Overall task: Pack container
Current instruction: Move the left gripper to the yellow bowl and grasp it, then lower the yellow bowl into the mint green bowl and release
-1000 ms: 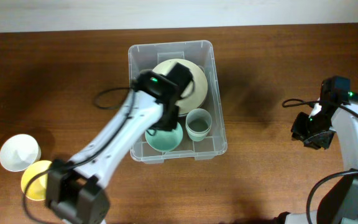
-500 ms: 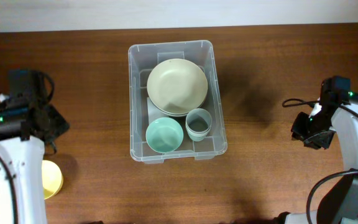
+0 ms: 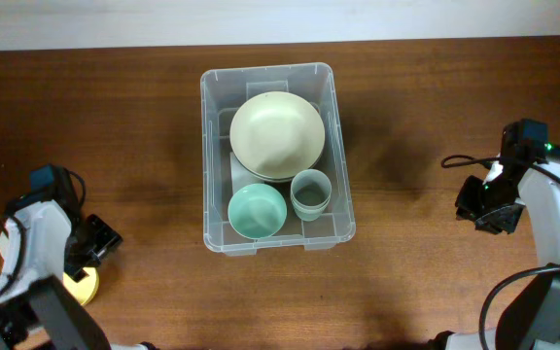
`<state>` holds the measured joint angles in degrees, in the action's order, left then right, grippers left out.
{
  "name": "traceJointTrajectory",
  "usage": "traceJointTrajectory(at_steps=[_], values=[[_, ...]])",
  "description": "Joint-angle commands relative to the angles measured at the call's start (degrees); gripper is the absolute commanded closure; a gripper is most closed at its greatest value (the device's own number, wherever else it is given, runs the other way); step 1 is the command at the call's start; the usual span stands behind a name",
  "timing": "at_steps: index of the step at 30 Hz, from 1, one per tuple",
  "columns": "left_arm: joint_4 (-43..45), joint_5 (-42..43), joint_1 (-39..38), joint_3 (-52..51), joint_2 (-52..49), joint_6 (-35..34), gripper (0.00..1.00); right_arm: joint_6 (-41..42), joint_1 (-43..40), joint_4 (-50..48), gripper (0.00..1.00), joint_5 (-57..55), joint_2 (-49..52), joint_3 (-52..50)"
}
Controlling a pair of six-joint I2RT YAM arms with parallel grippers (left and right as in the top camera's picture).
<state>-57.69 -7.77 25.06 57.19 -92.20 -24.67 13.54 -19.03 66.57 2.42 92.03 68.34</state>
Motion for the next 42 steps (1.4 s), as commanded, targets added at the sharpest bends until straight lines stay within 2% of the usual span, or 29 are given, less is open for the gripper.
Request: traceJointTrajectory(at_steps=[1, 3, 4, 6, 7, 8, 9, 13, 18, 24, 28, 33, 39, 41, 42], values=[[1.62, 1.57, 0.31, -0.26, -3.87, 0.96, 0.37, 0.24, 0.31, 0.02, 0.66, -0.98, -0.59, -0.04], [2.47, 1.6, 0.28, -0.26, -5.14, 0.96, 0.37, 0.24, 0.31, 0.02, 0.66, -1.14, -0.59, -0.04], [2.71, 1.6, 0.28, -0.26, -5.31, 0.98, 0.41, 0.24, 0.33, 0.02, 0.66, -1.14, -0.59, -0.04], [3.06, 1.62, 0.24, -0.24, -5.29, 0.98, 0.75, 0.24, 0.33, 0.02, 0.66, -1.14, -0.59, -0.04], [3.06, 1.64, 0.24, -0.09, -5.22, 0.98, 0.88, 0.24, 0.33, 0.02, 0.66, -1.16, -0.59, -0.04], [3.06, 2.14, 0.22, 0.09, -5.22, 0.98, 0.98, 0.24, 0.31, 0.0, 0.66, -1.14, -0.59, -0.04], [3.04, 2.99, 0.17, 0.39, -5.16, 0.98, 1.0, 0.24, 0.31, -0.04, 0.66, -1.16, -0.59, -0.04], [2.16, 4.55, -3.45, 2.91, -2.95, 1.44, 0.99, 0.24, 0.31, -0.2, 0.66, -1.31, -0.59, -0.04], [-0.63, 4.63, -15.19, 11.91, 5.77, 1.4, 0.99, 0.24, 0.31, 0.04, 0.66, -1.57, -0.59, -0.04], [-1.27, 4.0, -33.94, 26.6, 12.37, 1.44, 0.99, 0.26, 0.31, -0.09, 0.66, -1.57, -0.59, -0.04], [0.52, 2.4, -47.34, 29.55, 12.15, 1.64, 1.0, 0.26, 0.31, -0.46, 0.66, -1.55, -0.59, -0.04], [-0.72, 2.67, -57.46, 29.53, 6.69, 1.62, 0.99, 0.26, 0.33, -0.39, 0.66, -1.55, -0.59, -0.04], [-2.84, 9.27, -60.41, 29.53, -2.56, 1.57, 0.99, 0.24, 0.33, 0.07, 0.66, -1.55, -0.59, -0.04], [-3.67, 10.69, -60.37, 29.53, -4.46, 1.6, 0.75, 0.26, 0.31, 0.04, 0.66, -1.55, -0.59, -0.04], [-4.24, 11.06, -60.37, 29.53, -4.96, 1.62, 0.48, 0.26, 0.31, 0.04, 0.66, -1.55, -0.59, -0.04]])
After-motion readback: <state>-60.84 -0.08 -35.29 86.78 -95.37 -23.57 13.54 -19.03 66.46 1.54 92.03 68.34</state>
